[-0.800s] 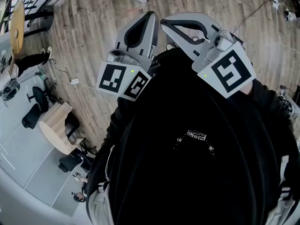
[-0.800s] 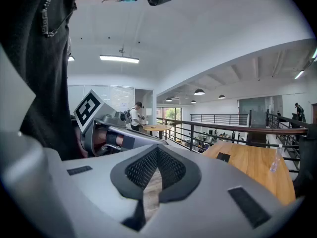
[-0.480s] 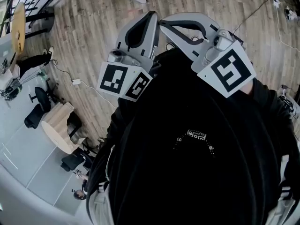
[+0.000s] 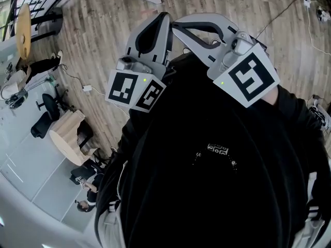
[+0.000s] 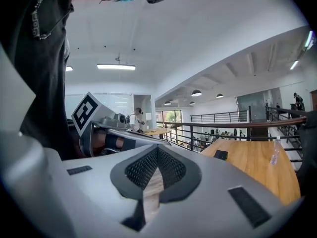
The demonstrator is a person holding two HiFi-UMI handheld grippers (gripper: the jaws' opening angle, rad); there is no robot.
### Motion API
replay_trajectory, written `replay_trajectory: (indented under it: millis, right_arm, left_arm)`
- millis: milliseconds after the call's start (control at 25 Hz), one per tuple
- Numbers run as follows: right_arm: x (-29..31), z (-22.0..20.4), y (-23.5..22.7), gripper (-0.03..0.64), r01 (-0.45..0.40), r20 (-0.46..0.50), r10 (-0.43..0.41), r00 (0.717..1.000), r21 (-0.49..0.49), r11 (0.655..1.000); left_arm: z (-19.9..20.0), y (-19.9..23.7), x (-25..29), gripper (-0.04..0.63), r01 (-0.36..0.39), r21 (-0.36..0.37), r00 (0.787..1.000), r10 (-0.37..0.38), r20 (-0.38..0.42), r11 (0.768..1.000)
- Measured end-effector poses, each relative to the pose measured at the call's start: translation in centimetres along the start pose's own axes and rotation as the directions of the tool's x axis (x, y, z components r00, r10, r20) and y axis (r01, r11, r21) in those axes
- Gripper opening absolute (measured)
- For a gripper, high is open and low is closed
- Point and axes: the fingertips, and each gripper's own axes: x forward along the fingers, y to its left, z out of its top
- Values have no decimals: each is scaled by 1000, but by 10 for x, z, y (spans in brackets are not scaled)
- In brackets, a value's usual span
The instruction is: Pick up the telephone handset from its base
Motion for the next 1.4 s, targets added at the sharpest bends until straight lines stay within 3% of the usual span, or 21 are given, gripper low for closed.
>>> replay_trajectory:
  millis: [280, 880, 1000, 1160, 1280, 1400]
  right_arm:
    - [-1, -11, 0, 17, -24, -9, 24, 1000, 46, 999]
    - [12, 1, -45, 17, 94, -10, -94, 996, 7, 996]
    - [23, -1, -64, 17, 73, 23, -73, 997, -3, 997]
    - [33, -8, -100, 17, 107, 51, -114, 992, 130, 986]
    - [44, 1, -93, 17, 93, 1, -94, 996, 111, 989]
    - [78, 11, -82, 17, 46, -3, -46, 999, 60, 997]
  left_arm:
    - [-11, 0, 2, 6, 7, -28, 1000, -8, -21, 1000]
    - [10, 15, 45, 6, 136, 8, 991, -135, -16, 991]
    - [11, 30, 62, 6, 117, 15, 993, -117, -10, 993]
    - [7, 49, 95, 6, 107, -16, 994, -107, -1, 994]
    - [19, 57, 84, 6, 110, -55, 994, -110, 7, 992]
    - [35, 87, 64, 6, 82, -43, 996, -81, 26, 996]
